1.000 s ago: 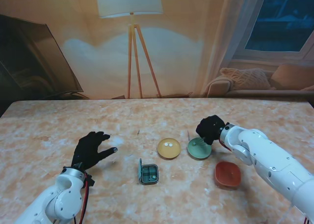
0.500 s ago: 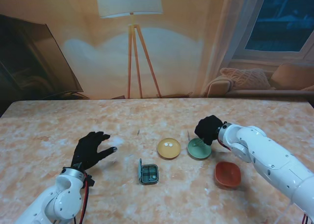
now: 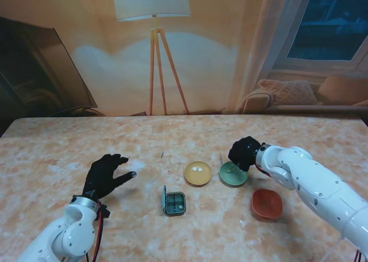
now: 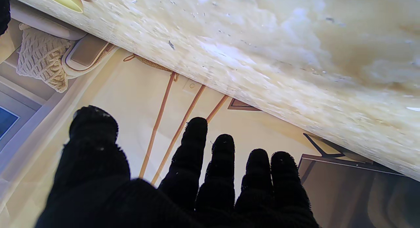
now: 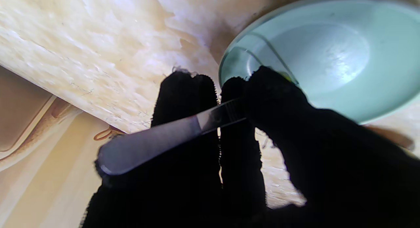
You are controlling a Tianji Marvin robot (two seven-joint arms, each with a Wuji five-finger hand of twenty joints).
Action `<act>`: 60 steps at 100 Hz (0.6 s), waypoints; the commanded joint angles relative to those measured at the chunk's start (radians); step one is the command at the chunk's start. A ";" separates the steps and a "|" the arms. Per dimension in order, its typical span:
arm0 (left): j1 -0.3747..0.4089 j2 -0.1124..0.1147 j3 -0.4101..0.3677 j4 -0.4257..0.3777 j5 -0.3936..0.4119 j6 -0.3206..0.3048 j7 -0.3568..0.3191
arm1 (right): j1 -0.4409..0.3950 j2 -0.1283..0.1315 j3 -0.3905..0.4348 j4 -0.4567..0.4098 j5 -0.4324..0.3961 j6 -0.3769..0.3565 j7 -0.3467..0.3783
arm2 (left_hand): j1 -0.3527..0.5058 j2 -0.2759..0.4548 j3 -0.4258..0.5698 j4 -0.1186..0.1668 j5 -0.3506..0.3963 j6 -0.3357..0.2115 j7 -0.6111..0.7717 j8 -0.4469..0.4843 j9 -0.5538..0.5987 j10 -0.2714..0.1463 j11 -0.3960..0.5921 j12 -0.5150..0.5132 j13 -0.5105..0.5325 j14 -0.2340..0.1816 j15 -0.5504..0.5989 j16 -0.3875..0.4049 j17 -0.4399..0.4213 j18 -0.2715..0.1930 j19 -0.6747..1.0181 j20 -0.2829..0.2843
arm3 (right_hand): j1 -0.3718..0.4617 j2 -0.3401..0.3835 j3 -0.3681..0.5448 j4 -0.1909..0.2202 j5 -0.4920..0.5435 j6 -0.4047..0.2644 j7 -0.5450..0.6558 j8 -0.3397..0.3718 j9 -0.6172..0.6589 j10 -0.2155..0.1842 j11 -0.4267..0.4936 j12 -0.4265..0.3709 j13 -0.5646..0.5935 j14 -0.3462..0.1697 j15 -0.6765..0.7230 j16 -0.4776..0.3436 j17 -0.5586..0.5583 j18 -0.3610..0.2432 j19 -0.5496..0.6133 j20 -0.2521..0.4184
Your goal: Refill the pill box with tweezers
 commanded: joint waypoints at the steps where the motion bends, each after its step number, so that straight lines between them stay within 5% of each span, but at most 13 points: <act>1: 0.003 -0.002 -0.003 -0.008 0.000 -0.002 -0.014 | -0.011 -0.001 -0.001 -0.006 -0.002 -0.006 0.010 | 0.000 0.032 -0.014 0.018 0.003 -0.017 0.017 -0.008 -0.021 -0.031 -0.009 -0.007 -0.016 -0.027 -0.018 -0.009 -0.011 -0.049 -0.017 -0.015 | 0.072 0.037 0.069 0.024 0.031 -0.111 0.053 0.005 0.043 0.038 0.012 0.021 -0.006 0.037 0.043 -0.010 0.010 -0.284 0.022 0.009; 32: -0.004 0.001 -0.005 -0.012 0.004 -0.003 -0.027 | -0.029 -0.013 0.022 0.002 0.031 -0.002 -0.020 | 0.000 0.029 -0.014 0.017 0.007 -0.014 0.017 -0.008 -0.013 -0.029 -0.009 -0.007 -0.007 -0.026 -0.017 -0.008 -0.010 -0.048 -0.009 -0.011 | 0.054 -0.055 0.139 0.046 0.132 -0.096 0.158 -0.011 0.171 0.095 0.102 0.036 0.147 0.026 0.080 0.039 0.142 -0.294 0.099 0.034; 60: 0.001 0.003 -0.013 -0.021 0.005 0.001 -0.040 | -0.066 -0.017 0.079 -0.018 0.050 -0.003 0.000 | 0.001 0.026 -0.014 0.017 0.008 -0.014 0.015 -0.009 -0.007 -0.029 -0.007 -0.006 -0.001 -0.024 -0.017 -0.008 -0.011 -0.047 -0.003 -0.008 | 0.056 -0.113 0.203 0.067 0.177 -0.107 0.198 0.012 0.210 0.109 0.128 0.064 0.158 0.037 0.129 0.048 0.181 -0.274 0.119 0.037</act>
